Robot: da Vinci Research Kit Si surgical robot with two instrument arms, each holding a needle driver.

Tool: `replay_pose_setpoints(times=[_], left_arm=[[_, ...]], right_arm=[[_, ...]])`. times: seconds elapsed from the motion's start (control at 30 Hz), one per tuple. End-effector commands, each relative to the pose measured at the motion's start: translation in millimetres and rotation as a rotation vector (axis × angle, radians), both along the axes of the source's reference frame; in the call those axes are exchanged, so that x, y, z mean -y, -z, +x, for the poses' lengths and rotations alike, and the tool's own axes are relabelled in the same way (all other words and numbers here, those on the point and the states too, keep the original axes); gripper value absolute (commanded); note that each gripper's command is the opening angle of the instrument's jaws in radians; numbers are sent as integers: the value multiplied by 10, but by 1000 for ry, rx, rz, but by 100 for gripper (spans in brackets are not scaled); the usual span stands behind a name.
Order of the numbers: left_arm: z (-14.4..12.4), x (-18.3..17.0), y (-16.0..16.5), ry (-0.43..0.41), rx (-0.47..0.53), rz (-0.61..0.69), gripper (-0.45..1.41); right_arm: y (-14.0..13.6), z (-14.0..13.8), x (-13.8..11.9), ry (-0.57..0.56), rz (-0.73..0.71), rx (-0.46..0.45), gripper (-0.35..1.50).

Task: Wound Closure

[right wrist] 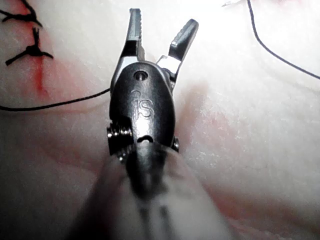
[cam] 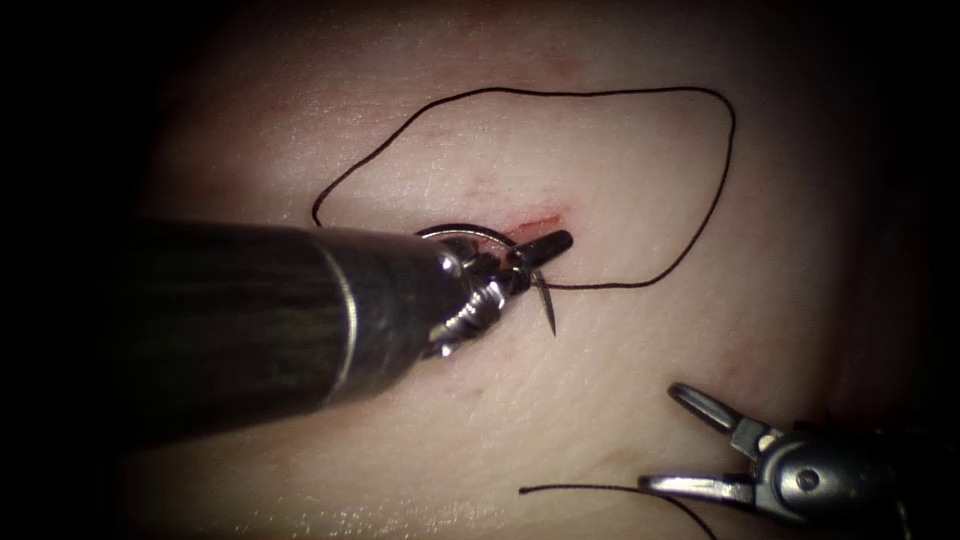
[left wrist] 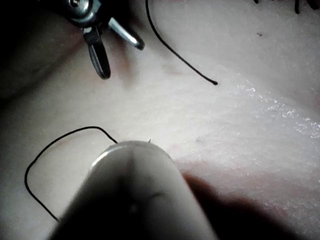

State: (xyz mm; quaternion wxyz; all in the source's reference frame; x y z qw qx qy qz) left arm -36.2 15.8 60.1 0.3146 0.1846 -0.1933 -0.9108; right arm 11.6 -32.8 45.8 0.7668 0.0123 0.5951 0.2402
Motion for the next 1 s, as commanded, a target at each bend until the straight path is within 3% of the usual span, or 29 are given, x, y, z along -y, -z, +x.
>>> replay_pose_setpoints(times=[0.03,0.07,0.1,0.2,0.23,0.27,0.3,0.43,0.47,0.53,0.63,0.83,1.0], left_arm=[[-2,6,-4,25,17,28,108],[4,7,-2,106,63,50,126],[7,7,-1,134,89,43,135],[13,7,2,217,144,22,140],[17,8,3,241,153,35,136],[28,12,7,320,200,84,113],[33,14,8,346,226,104,105],[51,27,14,444,337,157,98],[58,37,18,521,409,209,98],[63,51,21,590,509,282,93],[66,74,20,673,655,428,69],[54,110,0,749,803,639,52],[40,124,-26,757,815,705,31]], right_arm=[[-7,8,12,1,2,0,76],[-9,11,14,-2,-1,1,81],[-10,13,14,-3,-2,2,83],[-13,16,16,-8,-4,7,91],[-13,17,16,-8,-5,7,93],[-13,17,18,-8,-6,6,93],[-13,16,18,-8,-7,6,93],[-17,17,18,-9,-9,8,93],[-18,17,18,-10,-10,9,93],[-19,18,20,-11,-12,9,93],[-20,22,22,-9,-15,5,93],[-21,27,23,-10,-17,3,96],[-21,27,23,-10,-17,2,96]])
